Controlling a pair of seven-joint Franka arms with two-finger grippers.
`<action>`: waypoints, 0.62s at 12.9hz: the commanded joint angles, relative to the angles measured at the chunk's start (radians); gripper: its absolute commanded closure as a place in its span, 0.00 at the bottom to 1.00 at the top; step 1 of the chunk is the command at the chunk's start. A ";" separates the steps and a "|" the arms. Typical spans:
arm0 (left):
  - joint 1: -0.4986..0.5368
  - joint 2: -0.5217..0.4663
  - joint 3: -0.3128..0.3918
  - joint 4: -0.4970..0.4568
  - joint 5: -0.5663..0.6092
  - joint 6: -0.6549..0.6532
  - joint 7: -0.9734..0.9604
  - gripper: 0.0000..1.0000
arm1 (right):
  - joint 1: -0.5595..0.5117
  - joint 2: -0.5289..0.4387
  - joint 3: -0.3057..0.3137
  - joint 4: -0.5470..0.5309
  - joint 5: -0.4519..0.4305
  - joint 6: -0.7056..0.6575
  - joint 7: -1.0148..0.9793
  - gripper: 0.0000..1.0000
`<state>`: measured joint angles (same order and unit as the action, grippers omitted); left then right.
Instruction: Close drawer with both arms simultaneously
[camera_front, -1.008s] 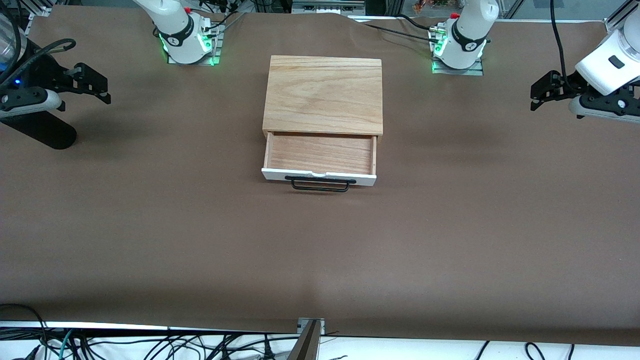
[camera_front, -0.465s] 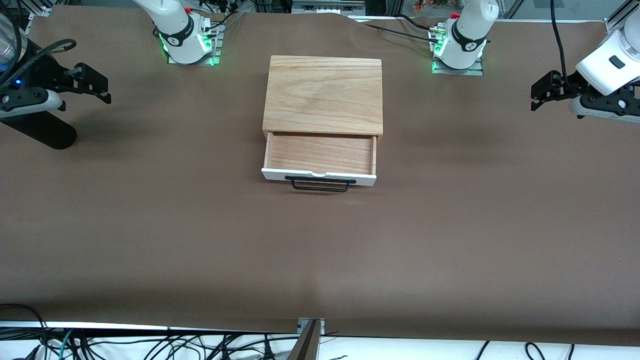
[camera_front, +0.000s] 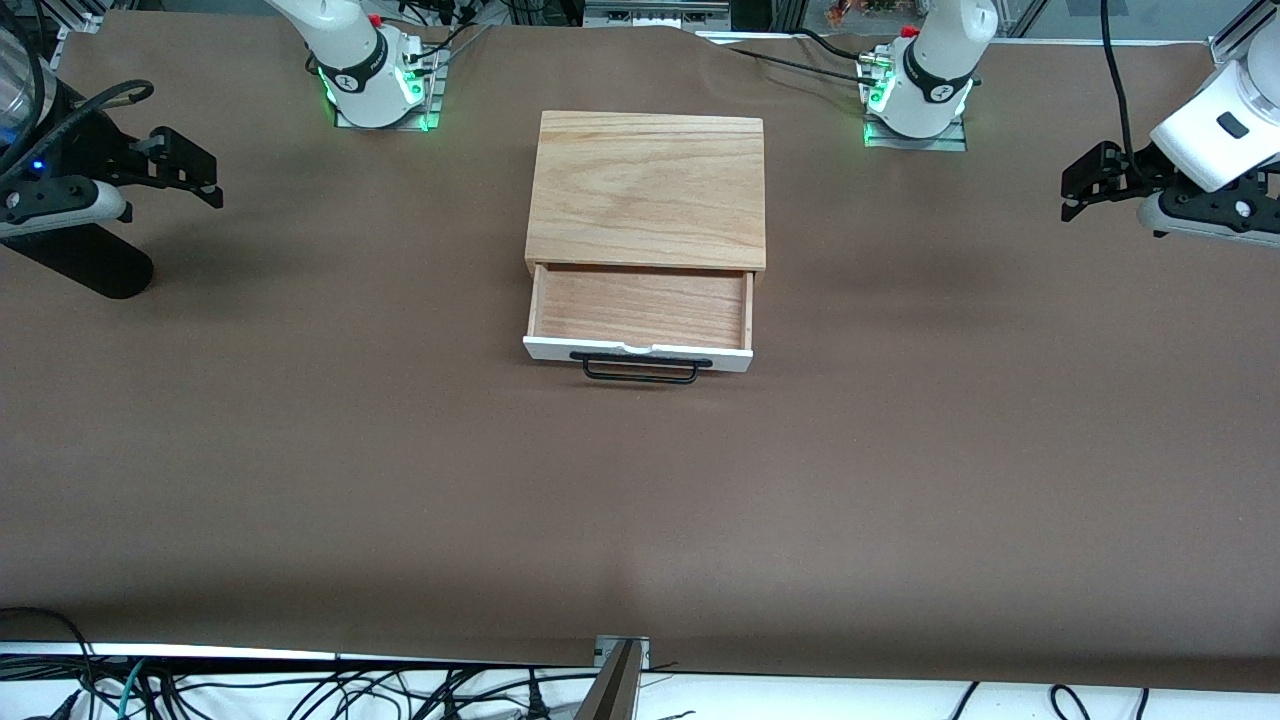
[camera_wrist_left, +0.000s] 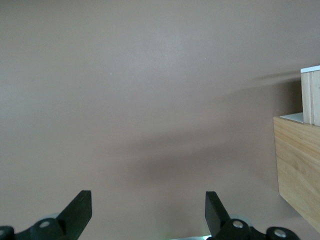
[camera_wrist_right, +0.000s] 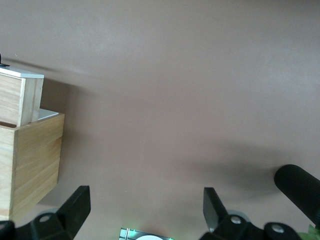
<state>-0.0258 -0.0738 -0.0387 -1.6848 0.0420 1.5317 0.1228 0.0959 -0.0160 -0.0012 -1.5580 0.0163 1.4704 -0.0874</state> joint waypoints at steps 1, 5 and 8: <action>0.006 0.019 -0.006 0.010 0.010 -0.021 0.021 0.00 | -0.001 -0.001 0.000 0.006 0.014 -0.010 0.009 0.00; 0.006 0.037 -0.007 0.010 -0.094 -0.022 0.021 0.00 | -0.001 0.007 0.003 0.006 0.019 -0.010 0.009 0.00; -0.014 0.123 -0.015 0.013 -0.194 -0.009 0.017 0.00 | 0.005 0.051 0.007 -0.020 0.146 0.001 0.009 0.00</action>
<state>-0.0312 -0.0101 -0.0467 -1.6871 -0.1114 1.5161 0.1229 0.0976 -0.0003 0.0017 -1.5694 0.0899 1.4692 -0.0874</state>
